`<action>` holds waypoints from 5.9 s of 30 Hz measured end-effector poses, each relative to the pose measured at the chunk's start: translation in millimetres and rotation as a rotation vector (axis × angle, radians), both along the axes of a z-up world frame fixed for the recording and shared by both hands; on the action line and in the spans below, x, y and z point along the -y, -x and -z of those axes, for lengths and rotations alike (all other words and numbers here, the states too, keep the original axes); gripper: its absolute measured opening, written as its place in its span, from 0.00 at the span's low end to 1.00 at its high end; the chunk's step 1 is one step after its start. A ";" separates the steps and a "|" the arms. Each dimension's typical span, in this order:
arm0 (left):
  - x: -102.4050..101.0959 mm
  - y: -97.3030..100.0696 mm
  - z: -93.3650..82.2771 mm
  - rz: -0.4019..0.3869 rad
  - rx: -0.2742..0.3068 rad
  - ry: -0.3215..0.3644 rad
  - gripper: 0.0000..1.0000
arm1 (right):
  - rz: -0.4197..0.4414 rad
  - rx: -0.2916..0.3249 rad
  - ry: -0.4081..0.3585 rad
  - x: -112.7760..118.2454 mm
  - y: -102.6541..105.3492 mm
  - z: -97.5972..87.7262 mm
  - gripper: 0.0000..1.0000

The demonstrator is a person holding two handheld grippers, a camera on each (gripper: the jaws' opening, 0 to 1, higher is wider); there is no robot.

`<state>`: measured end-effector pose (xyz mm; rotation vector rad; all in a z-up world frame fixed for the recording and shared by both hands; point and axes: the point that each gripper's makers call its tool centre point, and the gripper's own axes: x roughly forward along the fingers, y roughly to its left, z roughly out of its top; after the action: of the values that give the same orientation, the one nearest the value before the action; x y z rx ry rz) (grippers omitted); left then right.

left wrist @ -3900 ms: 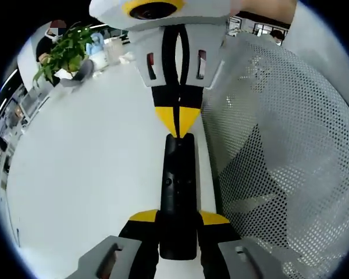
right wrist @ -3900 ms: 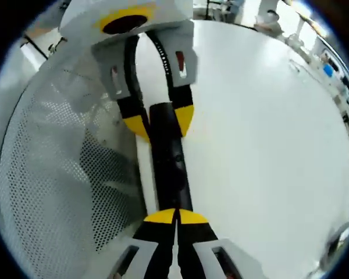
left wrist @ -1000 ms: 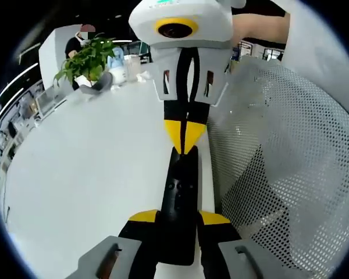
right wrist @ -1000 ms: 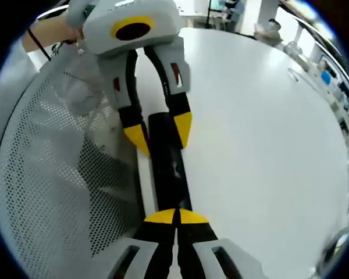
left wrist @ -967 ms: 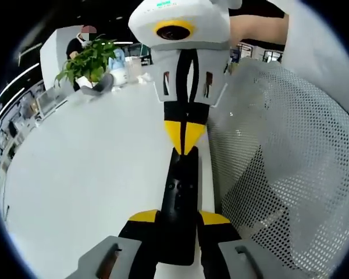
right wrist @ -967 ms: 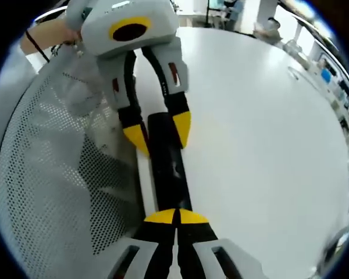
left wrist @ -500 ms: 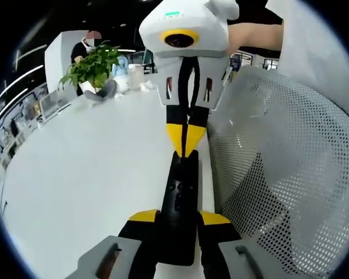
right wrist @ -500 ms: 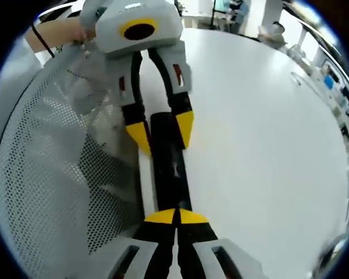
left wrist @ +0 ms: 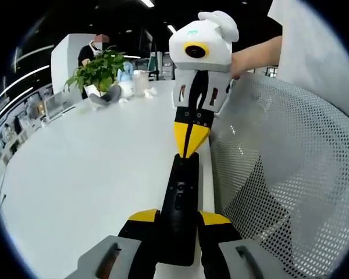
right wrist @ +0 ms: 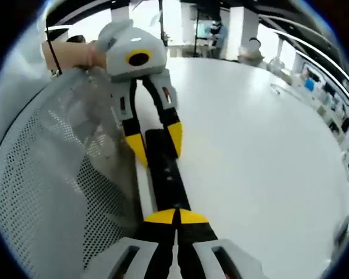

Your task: Press the specified remote control buttons in sequence, fully releasing each button before pressing the next.

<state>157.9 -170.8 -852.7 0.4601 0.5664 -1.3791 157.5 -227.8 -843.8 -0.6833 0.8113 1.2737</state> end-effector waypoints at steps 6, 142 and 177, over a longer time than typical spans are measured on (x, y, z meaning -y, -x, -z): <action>0.0 0.0 0.0 -0.001 0.001 0.002 0.26 | -0.043 0.006 0.026 -8.1 0.0 -1.7 0.00; 3.1 2.5 0.3 0.041 0.014 -0.037 0.25 | -0.376 0.039 0.320 -24.1 5.1 6.3 0.06; 2.6 2.7 0.4 0.042 0.014 -0.032 0.25 | -0.343 0.048 0.194 -30.3 5.7 4.4 0.05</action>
<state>155.2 -173.5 -853.1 0.5097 0.5709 -1.4076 151.9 -197.5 -848.2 -1.0395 0.8071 1.4904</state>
